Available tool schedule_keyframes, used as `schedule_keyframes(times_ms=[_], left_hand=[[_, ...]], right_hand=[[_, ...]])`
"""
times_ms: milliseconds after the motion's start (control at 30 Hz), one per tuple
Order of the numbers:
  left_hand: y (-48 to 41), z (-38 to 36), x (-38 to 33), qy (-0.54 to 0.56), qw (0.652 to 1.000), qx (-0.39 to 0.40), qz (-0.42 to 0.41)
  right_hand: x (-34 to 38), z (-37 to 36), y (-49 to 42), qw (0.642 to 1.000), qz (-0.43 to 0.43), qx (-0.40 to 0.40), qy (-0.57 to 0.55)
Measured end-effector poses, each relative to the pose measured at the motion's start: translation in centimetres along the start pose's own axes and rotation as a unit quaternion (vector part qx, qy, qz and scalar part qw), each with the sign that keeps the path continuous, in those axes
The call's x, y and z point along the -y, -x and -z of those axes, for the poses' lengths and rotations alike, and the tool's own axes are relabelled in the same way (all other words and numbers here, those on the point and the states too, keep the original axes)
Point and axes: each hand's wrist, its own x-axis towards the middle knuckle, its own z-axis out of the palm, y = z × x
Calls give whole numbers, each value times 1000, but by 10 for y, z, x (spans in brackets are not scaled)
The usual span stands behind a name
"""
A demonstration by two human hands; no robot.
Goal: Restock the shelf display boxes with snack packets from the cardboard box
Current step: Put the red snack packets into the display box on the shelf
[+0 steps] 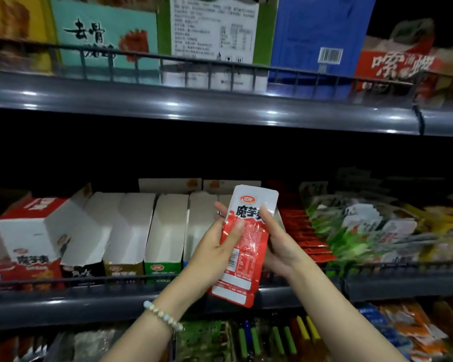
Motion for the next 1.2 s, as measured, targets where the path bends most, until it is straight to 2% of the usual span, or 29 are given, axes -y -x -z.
schedule_keyframes(times_ms=[67, 133, 267, 367, 567, 733, 800, 900, 967, 1067, 1133, 1200], left_hand=[[-3, 2, -10, 18, 1000, 1, 24], [-5, 5, -18, 36, 998, 9, 48], [-10, 9, -23, 31, 996, 7, 80], [-8, 10, -19, -9, 996, -17, 92], [20, 10, -20, -141, 980, 99, 101], [23, -2, -20, -30, 986, 70, 146], [21, -4, -21, 14, 984, 74, 164], [21, -4, -24, 63, 976, 93, 185], [20, 0, -24, 114, 968, 104, 197], [18, 4, -27, 196, 951, 108, 213], [14, 4, -28, 199, 951, 114, 208], [9, 3, -28, 151, 962, 132, 187]], right_hand=[[3, -1, -10, 997, 24, 44, -50], [7, -3, -18, 997, 33, 45, -57], [8, -7, -25, 997, 54, -58, -24], [6, -7, -25, 987, 106, -117, -14], [6, -5, -4, 964, 168, -184, 99], [11, -7, 12, 951, 141, -208, 180], [15, -4, 16, 952, 100, -191, 216], [29, 8, 22, 972, 49, -127, 192], [39, 20, 27, 973, 44, -103, 202], [47, 27, 31, 955, 62, -112, 266], [50, 28, 31, 953, 73, -122, 266], [52, 30, 31, 950, 84, -130, 270]])
